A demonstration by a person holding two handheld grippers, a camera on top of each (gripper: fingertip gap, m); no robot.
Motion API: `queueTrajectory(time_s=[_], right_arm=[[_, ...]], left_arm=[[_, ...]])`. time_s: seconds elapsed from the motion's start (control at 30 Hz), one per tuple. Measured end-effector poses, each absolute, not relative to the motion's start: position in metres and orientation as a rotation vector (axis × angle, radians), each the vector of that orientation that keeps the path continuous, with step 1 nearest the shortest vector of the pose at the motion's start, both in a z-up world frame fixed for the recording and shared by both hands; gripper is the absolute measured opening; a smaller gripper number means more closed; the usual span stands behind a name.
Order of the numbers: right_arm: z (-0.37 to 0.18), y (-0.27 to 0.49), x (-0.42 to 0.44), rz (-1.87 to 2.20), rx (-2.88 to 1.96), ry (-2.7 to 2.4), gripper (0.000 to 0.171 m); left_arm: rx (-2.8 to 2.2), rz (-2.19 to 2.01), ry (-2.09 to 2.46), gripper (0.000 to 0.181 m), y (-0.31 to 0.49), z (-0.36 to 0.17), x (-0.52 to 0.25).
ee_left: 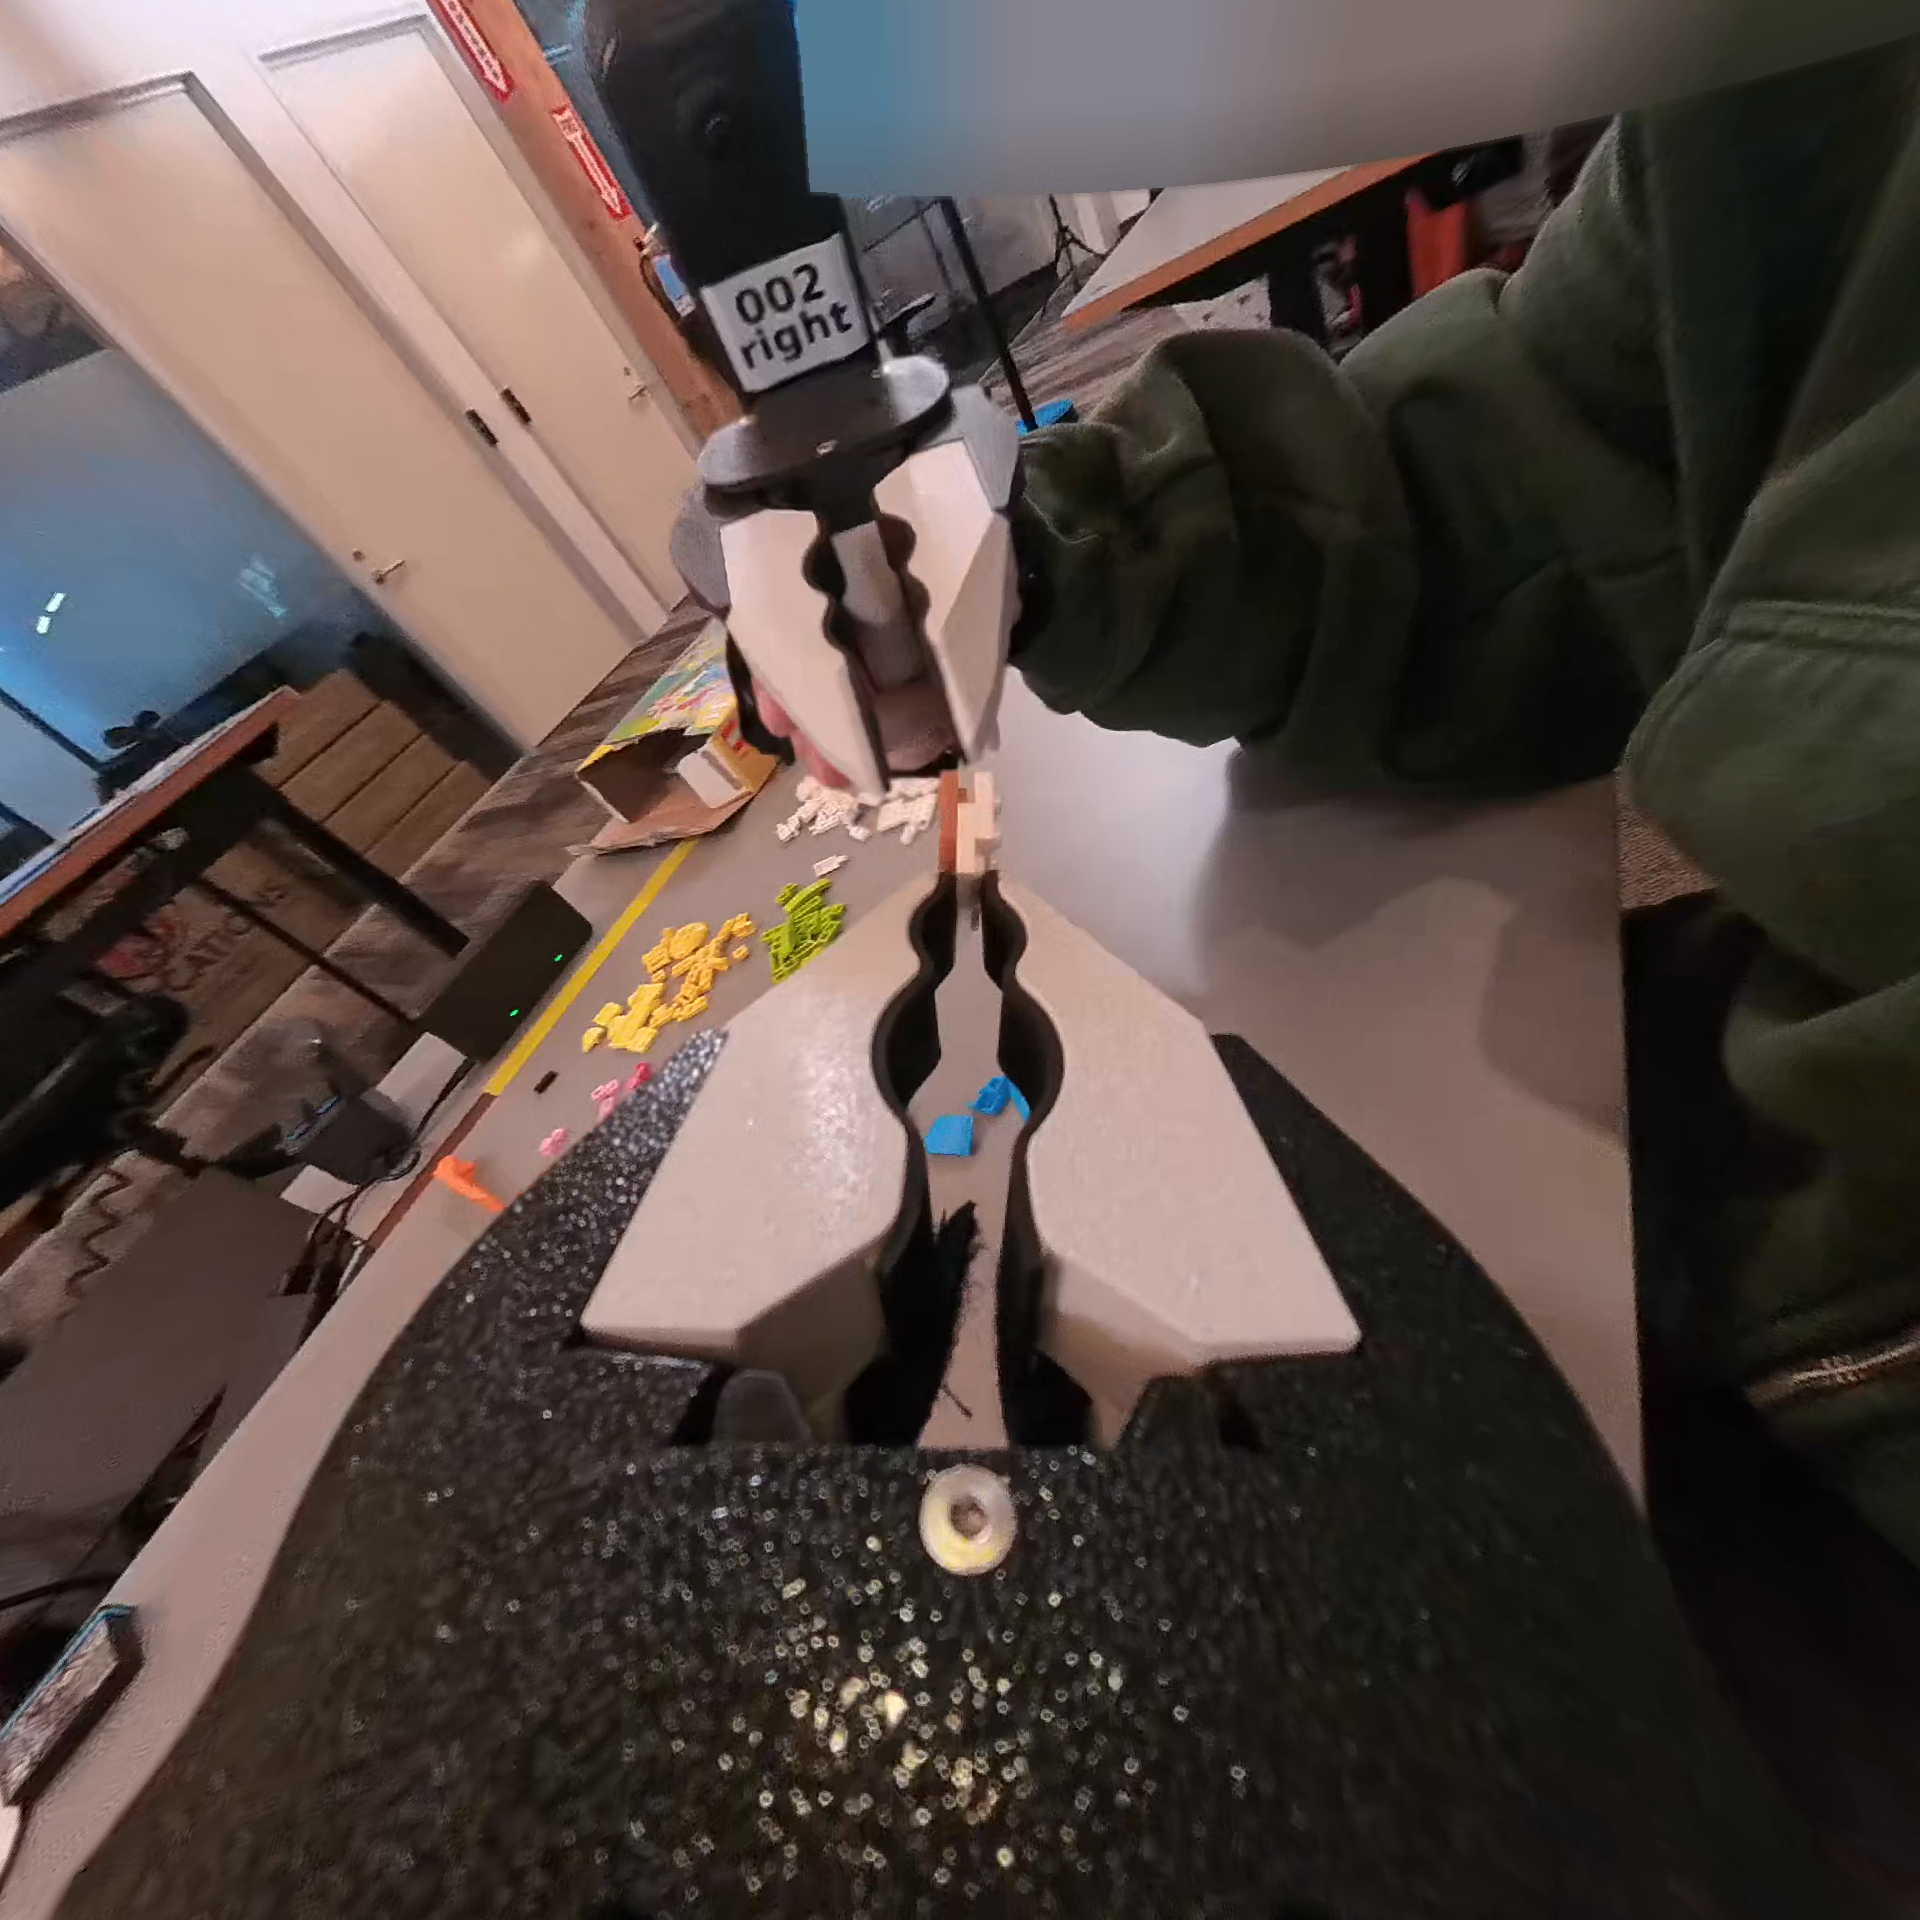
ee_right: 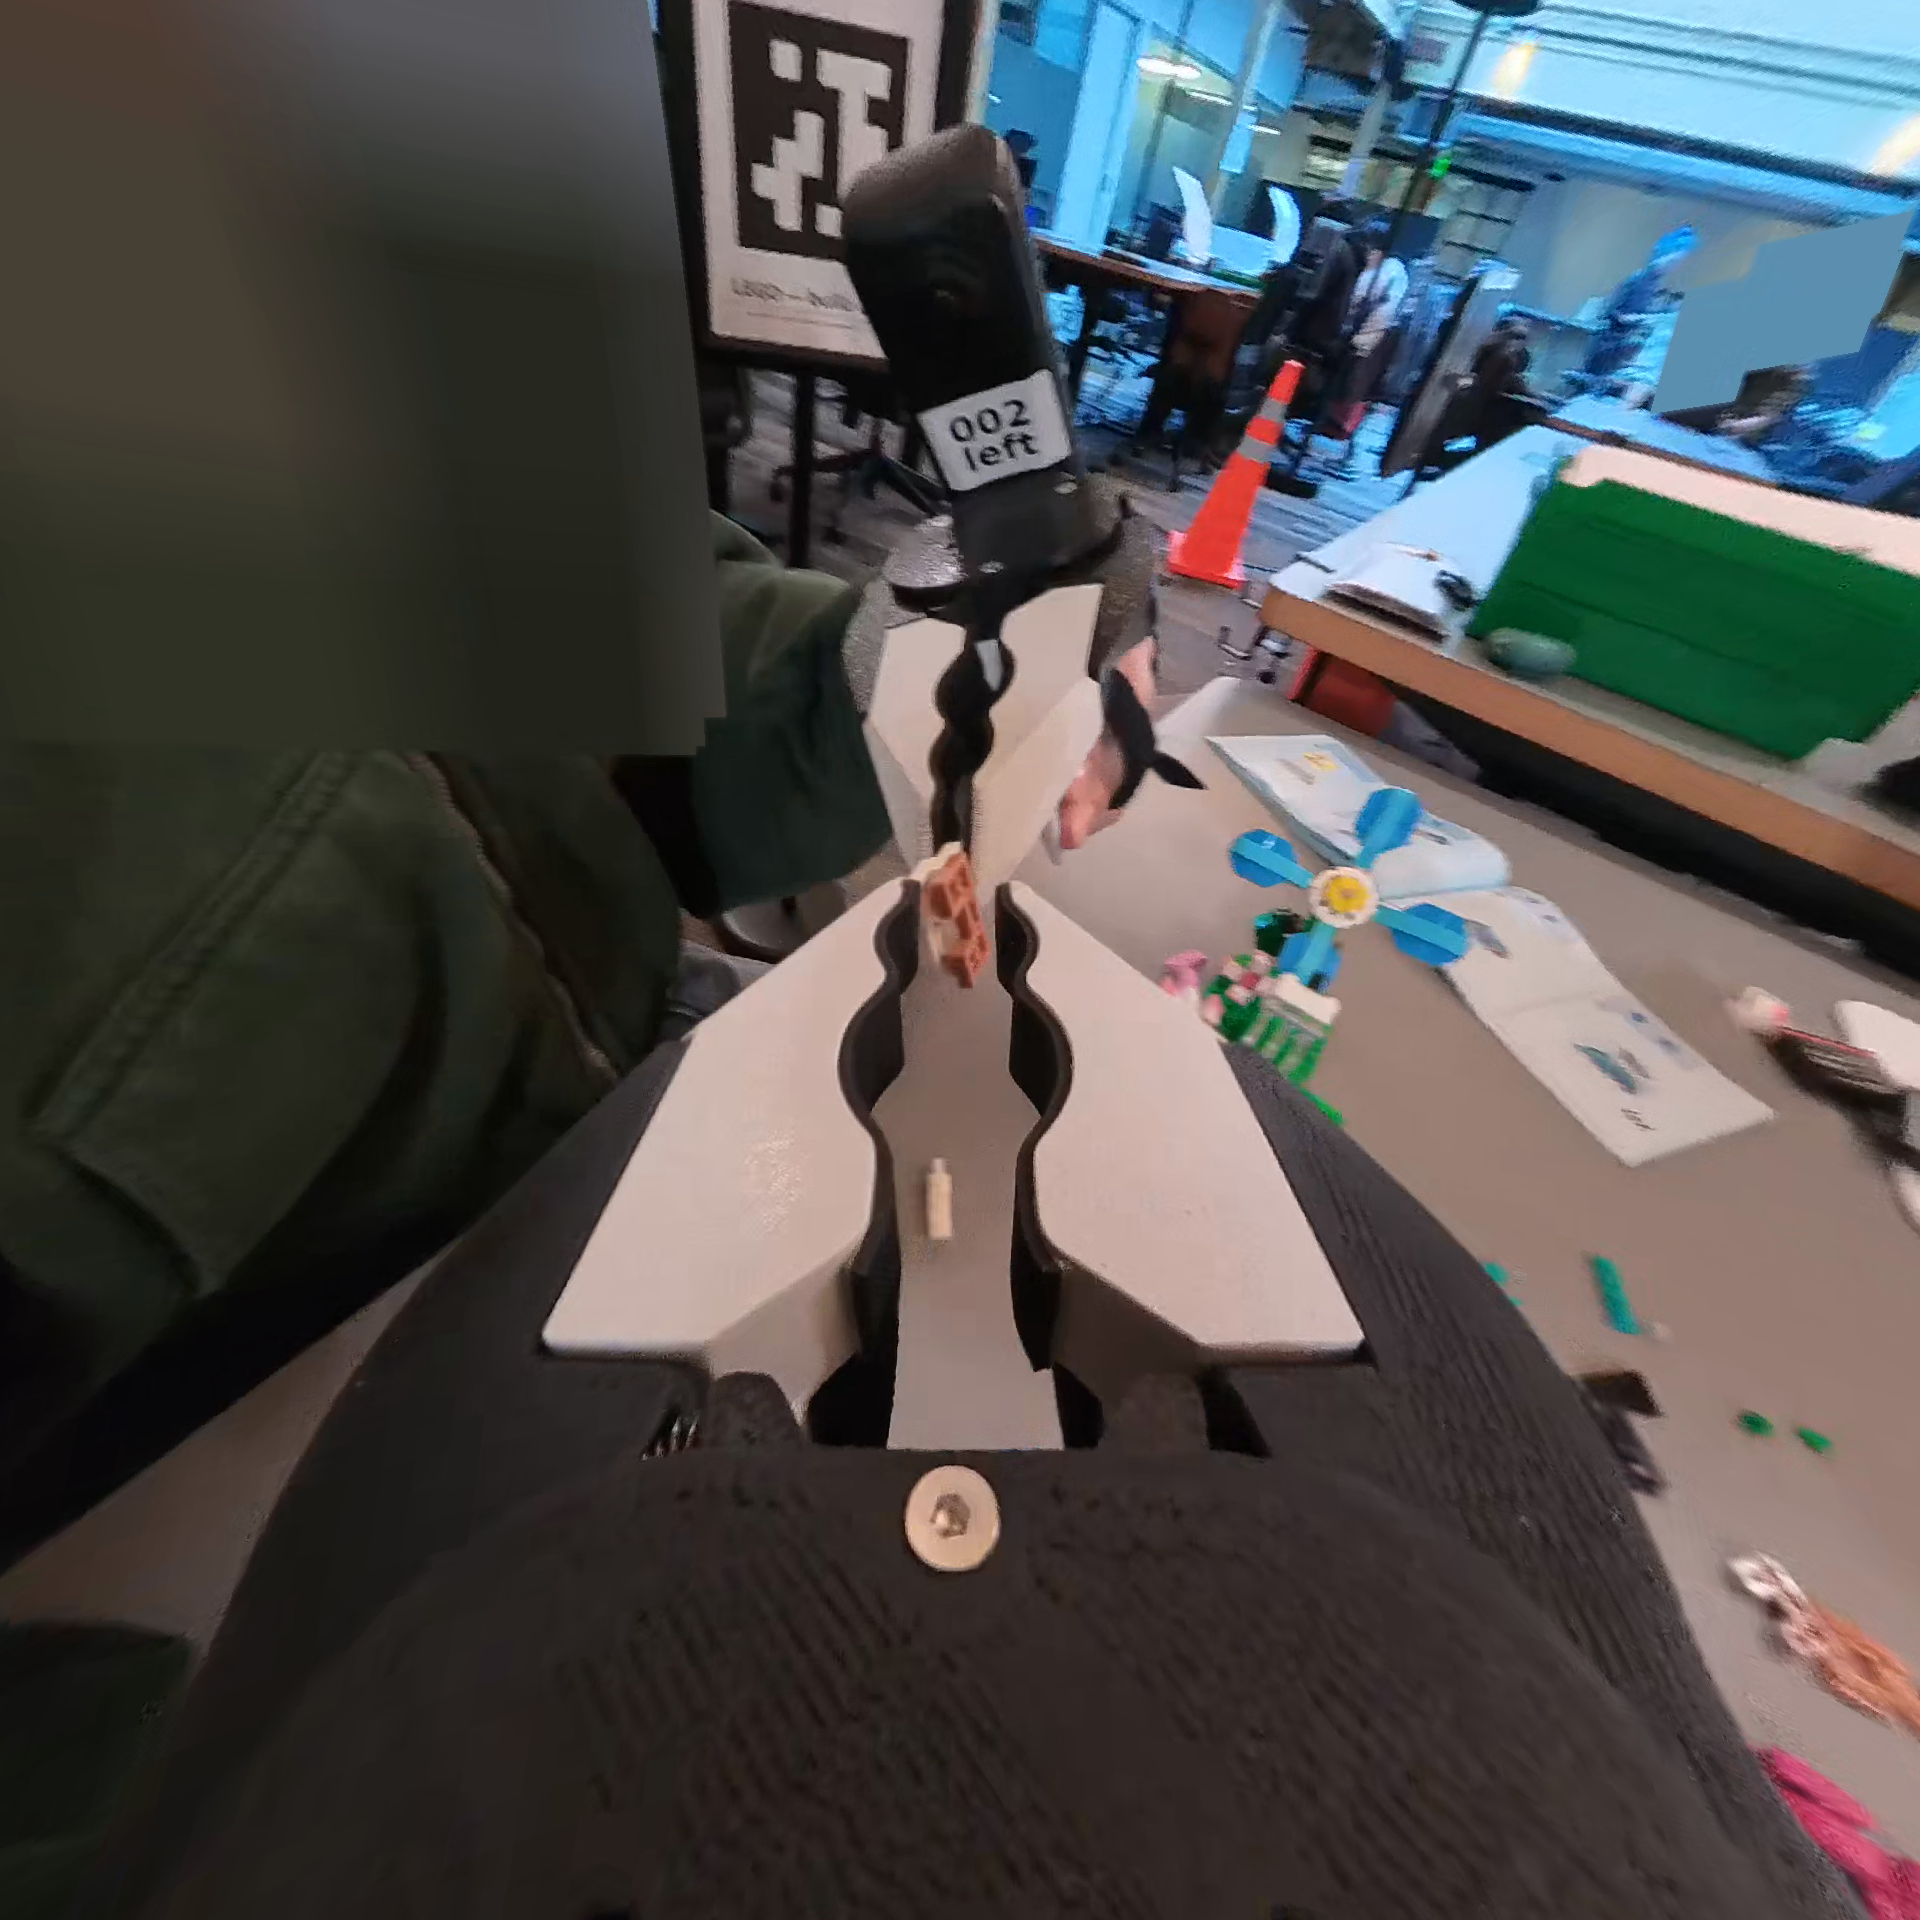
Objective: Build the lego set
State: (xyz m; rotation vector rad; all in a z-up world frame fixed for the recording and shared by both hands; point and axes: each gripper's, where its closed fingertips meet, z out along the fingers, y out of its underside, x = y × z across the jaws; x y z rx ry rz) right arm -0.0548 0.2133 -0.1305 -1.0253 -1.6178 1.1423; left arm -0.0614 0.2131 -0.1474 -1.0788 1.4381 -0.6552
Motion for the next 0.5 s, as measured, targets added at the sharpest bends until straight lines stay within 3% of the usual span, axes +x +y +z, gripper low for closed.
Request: queueTrajectory(time_s=[0.3, 0.5], right_arm=[[-0.148, 0.204, -0.054, 1.275, -1.123, -1.658, 0.009], [-0.203, 0.190, -0.012, 1.232, -1.330, -1.664, 0.006]], left_arm=[[-1.116, -0.701, 1.526, 0.002, 0.204, -0.163, -0.058], [-1.285, -0.837, 1.651, 0.002, 0.188, -0.216, -0.017]])
